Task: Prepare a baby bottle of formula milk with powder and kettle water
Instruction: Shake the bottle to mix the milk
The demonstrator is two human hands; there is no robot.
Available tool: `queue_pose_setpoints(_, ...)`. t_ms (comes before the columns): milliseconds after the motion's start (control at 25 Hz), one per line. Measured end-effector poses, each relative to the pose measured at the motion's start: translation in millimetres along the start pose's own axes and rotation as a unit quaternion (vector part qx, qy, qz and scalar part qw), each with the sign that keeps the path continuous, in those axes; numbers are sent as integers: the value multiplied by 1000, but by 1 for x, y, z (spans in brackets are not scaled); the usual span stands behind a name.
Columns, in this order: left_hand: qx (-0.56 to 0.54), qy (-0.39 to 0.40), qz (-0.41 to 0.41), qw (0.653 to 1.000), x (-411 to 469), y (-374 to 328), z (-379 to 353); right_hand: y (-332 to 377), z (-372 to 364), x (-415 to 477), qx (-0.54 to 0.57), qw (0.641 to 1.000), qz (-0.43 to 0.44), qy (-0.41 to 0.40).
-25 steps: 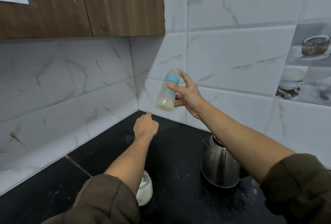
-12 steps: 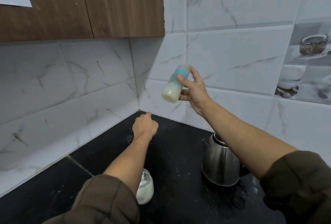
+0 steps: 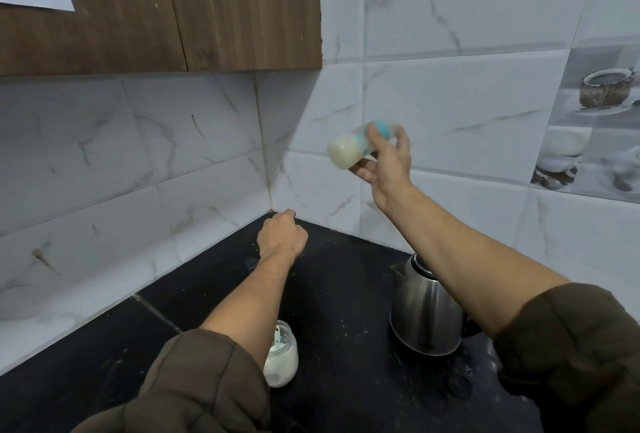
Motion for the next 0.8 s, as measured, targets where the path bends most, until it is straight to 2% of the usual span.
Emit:
queue_pose_setpoints(40, 0, -1, 0, 1000, -1, 0, 1, 1, 3, 3, 33, 999, -1, -28)
queue_pose_setpoints(80, 0, -1, 1, 1000, -2, 0, 1, 1, 3, 2, 25, 1000, -10, -16)
queue_pose_setpoints(160, -2, 4, -3, 1000, -2, 0, -1, -5, -1, -8, -84, 992, -34, 86)
queue_pose_setpoints(240, -1, 8, -7, 1000, -4, -1, -1, -12, -5, -20, -187, 960, -30, 205)
queue_pose_setpoints(280, -1, 9, -8, 1000, -6, -2, -1, -12, -4, -21, -191, 959, -20, 210)
queue_pose_setpoints(320, -1, 9, -9, 1000, -7, -2, 0, -9, -1, -19, -161, 972, -8, 173)
queue_pose_setpoints(360, -1, 8, -9, 1000, -7, -1, 0, -4, 2, -13, -108, 989, -4, 102)
queue_pose_setpoints(440, 2, 5, -4, 1000, -9, 3, 1, 3, 9, -4, 17, 1000, -5, -13)
queue_pose_setpoints(480, 5, 4, -1, 1000, -9, 4, 2, 5, 10, -3, 35, 999, -10, -19)
queue_pose_setpoints(520, 7, 5, 0, 1000, -9, 4, 2, 5, 8, -5, 11, 1000, -19, 8)
queue_pose_setpoints(640, 4, 6, -3, 1000, -11, 1, 2, -2, -2, -21, -142, 973, -32, 178)
queue_pose_setpoints(680, 3, 4, -6, 1000, -11, -1, 3, -2, -3, -23, -151, 969, -28, 194)
queue_pose_setpoints(720, 2, 2, -9, 1000, -11, -3, 4, 0, -4, -23, -131, 977, -17, 169)
queue_pose_setpoints(800, 0, -3, -11, 1000, -11, -4, 6, 6, -3, -16, -37, 999, -9, 39)
Point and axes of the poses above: each hand's wrist, its own x-axis towards the middle knuckle, its own z-axis out of the back of the hand, y = z × x, the point moved 3 cm from there along x, towards the middle knuckle, and after that the axes turned 3 degrees about z, right-handed, at the moved point
